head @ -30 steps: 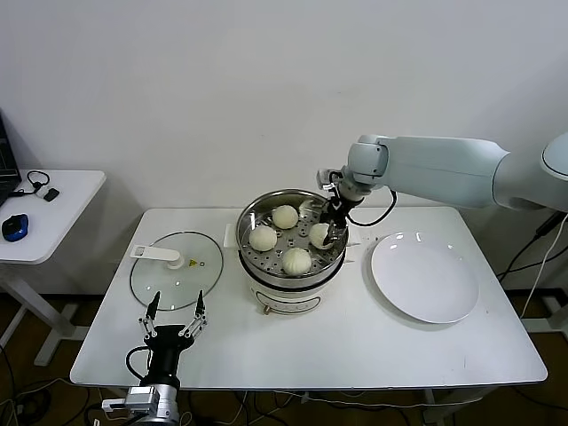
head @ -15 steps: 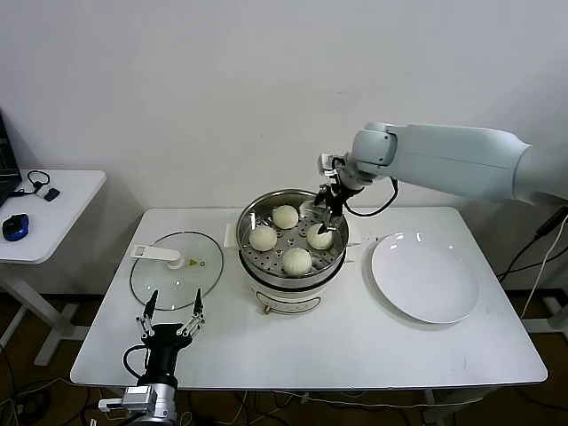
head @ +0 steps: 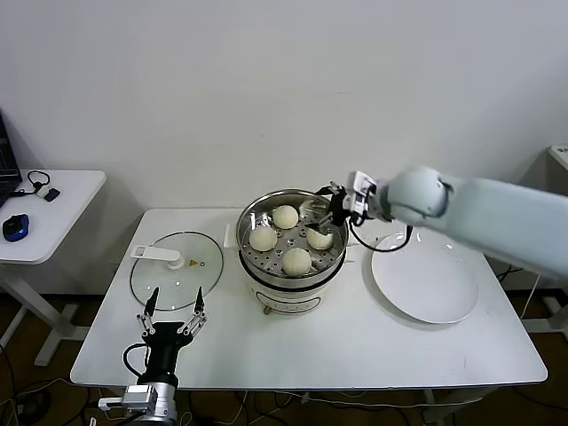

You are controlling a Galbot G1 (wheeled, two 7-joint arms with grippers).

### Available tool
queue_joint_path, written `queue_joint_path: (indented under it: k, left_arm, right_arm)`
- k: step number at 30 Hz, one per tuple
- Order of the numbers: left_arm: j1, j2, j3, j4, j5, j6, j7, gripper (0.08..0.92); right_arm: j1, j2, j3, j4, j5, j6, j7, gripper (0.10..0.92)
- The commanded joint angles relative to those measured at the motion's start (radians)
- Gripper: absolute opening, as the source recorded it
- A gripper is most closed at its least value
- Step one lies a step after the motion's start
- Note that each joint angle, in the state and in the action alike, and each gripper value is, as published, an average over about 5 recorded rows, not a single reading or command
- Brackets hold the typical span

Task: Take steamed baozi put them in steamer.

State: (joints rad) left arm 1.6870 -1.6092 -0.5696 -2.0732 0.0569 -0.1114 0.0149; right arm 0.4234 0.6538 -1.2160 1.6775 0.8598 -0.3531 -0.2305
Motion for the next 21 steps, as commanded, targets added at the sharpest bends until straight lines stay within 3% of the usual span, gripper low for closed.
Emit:
queue_joint_path:
  k: [1,4,8,14,21]
  left_arm:
    - [0.008,-0.017,-0.002,-0.01,0.01,-0.004,0.003,0.823]
    - [0.014,-0.017,-0.003,-0.014,0.015,-0.007,0.004,0.823]
    - [0.02,-0.016,-0.004,-0.013,0.021,-0.014,0.005,0.823]
    - [0.033,-0.011,-0.003,-0.01,0.035,-0.026,0.002,0.823]
    - [0.045,-0.01,0.004,-0.013,0.045,-0.039,-0.003,0.823]
  right_arm:
    - [-1.221,-0.312,1.257,0.387,-0.184,0.131,0.405,0.823]
    - [-1.592,-0.194,1.646,0.399,-0.269,0.21,0.383,0.823]
    - [-1.891,0.033,1.903,0.394,-0.357,0.325,0.321,0.823]
    - [-2.064,0.333,2.003,0.371,-0.45,0.523,0.245,0.823]
    - [-2.128,0.558,1.982,0.356,-0.485,0.677,0.238,0.823]
